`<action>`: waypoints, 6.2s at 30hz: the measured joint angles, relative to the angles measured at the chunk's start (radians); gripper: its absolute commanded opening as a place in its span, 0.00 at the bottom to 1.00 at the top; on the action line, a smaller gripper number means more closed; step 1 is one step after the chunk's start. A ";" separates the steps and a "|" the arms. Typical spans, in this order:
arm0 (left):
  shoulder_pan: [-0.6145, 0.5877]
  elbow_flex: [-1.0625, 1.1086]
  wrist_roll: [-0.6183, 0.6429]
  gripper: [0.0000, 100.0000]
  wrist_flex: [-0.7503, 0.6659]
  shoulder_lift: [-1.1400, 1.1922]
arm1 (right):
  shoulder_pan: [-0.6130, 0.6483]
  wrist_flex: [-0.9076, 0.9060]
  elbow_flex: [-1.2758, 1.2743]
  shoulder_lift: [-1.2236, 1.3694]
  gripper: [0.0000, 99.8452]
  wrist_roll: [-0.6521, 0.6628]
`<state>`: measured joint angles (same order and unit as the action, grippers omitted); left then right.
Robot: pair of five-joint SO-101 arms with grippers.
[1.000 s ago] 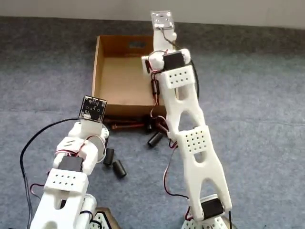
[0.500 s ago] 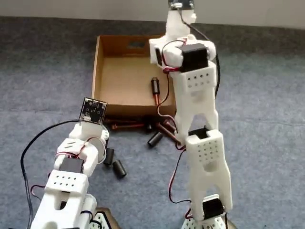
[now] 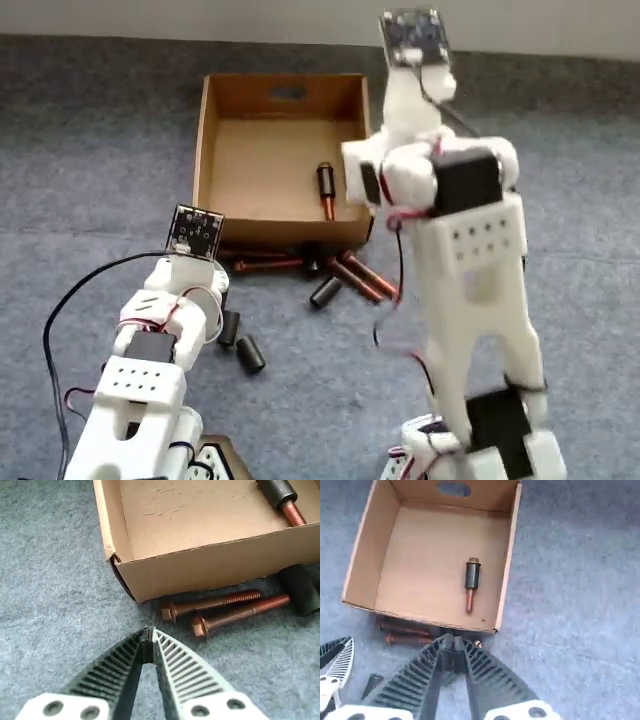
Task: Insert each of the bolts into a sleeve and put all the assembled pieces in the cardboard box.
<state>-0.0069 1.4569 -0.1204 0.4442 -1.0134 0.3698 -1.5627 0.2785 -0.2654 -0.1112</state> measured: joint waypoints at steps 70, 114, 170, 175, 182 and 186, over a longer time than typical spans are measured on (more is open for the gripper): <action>0.000 0.000 0.000 0.02 0.000 0.000 | 0.149 0.479 -0.996 0.100 0.05 0.242; 0.000 -0.216 0.000 0.03 0.296 0.000 | -0.058 0.690 -1.370 -0.516 0.01 0.287; 0.100 -0.973 0.077 0.14 0.635 1.046 | -0.155 0.890 -1.640 -0.753 0.01 0.158; 0.100 -0.962 0.077 0.14 0.618 1.046 | -0.155 0.890 -1.640 -0.753 0.01 0.158; 0.100 -0.893 0.075 0.14 0.509 1.046 | -0.155 0.890 -1.640 -0.753 0.01 0.158; 0.100 -0.893 0.075 0.12 0.502 1.046 | -0.155 0.890 -1.640 -0.753 0.01 0.158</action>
<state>0.0928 0.5639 -0.0453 0.9459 0.0330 0.2148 -0.6728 -1.3617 -1.0188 0.0468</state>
